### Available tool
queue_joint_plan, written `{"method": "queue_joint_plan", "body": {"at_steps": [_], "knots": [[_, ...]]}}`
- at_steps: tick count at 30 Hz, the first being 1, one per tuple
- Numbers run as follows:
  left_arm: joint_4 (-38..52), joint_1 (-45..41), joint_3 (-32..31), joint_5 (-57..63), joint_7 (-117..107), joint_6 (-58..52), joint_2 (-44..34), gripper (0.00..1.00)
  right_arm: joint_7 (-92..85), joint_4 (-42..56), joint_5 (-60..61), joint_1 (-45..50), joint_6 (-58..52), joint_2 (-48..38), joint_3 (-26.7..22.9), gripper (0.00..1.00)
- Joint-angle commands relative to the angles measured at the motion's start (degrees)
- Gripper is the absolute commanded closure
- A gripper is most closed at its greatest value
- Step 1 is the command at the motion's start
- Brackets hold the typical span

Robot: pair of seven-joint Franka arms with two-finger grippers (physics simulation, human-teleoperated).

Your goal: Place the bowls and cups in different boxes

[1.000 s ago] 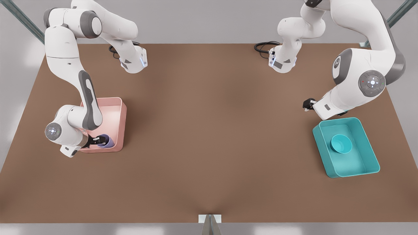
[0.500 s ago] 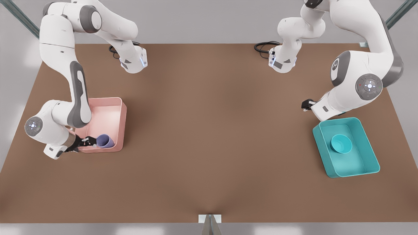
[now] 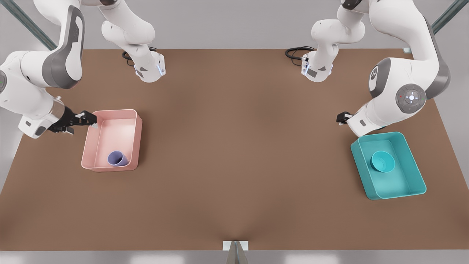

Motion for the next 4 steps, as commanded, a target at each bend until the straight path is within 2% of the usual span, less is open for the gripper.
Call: {"method": "queue_joint_plan", "body": {"at_steps": [1, 4], "knots": [[0.0, 0.0, 0.0, 0.1, -0.5, -0.1, 0.0, 0.00, 10.9, -0.1, 0.0, -0.2, -3.5, -0.2, 0.0, 0.00], [0.2, 0.0, 0.0, 0.1, -0.5, -0.2, -0.1, 0.00, 10.9, -0.2, 0.0, -0.2, -3.5, -0.6, -0.2, 0.00]]}}
